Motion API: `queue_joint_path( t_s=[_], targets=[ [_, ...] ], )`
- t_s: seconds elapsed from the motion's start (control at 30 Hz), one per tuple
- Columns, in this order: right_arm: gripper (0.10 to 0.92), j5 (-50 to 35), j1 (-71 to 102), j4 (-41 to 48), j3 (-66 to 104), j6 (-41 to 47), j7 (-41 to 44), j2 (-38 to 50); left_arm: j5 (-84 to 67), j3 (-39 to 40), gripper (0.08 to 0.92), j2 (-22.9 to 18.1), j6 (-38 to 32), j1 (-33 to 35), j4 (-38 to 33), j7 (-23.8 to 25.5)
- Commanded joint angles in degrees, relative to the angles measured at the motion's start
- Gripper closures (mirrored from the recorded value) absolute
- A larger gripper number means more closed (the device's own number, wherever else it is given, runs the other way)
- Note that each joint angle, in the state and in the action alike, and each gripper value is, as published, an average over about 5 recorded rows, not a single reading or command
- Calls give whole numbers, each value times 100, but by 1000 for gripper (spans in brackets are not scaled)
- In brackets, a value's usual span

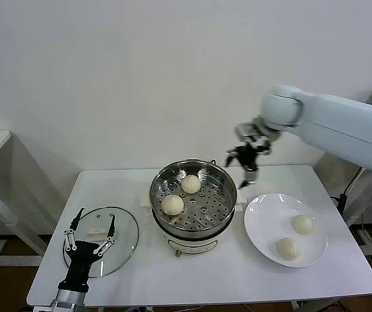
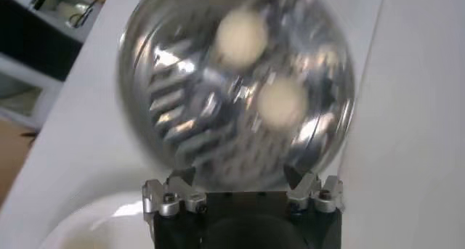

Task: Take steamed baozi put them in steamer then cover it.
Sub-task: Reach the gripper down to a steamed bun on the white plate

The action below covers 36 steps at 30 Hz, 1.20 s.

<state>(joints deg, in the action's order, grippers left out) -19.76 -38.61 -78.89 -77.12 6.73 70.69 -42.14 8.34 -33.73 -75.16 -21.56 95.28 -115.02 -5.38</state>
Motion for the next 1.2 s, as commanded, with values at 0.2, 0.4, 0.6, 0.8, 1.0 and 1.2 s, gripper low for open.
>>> queue_joint_path(
  t_s=[0.2,0.4,0.6,0.8,1.0,1.2],
  targets=[
    [203,1097,1822,-247,259,-573,-246,1726,34,2,177,-14,-6,29,18,3],
    [203,1166,2511,-109,694,-552,-394,1581,64,12,177,-31,-15,43,41,0],
    [203,1256,2852,31,927,-450,-553,1378,64,8,177,-37,-25,49,63,-6],
    [203,1347,2976,77,1015,-349,-609,1247,64,10,177,-39,-27,50,74,-12],
    [203,1447,3017,141,1017,-332,-633,1192,64,-11,177,-38,-50,64,90,-11],
    [203,1527,3039,212,1021,-318,-678,1144,66,-3,177,-37,-42,53,77,-9]
  ],
)
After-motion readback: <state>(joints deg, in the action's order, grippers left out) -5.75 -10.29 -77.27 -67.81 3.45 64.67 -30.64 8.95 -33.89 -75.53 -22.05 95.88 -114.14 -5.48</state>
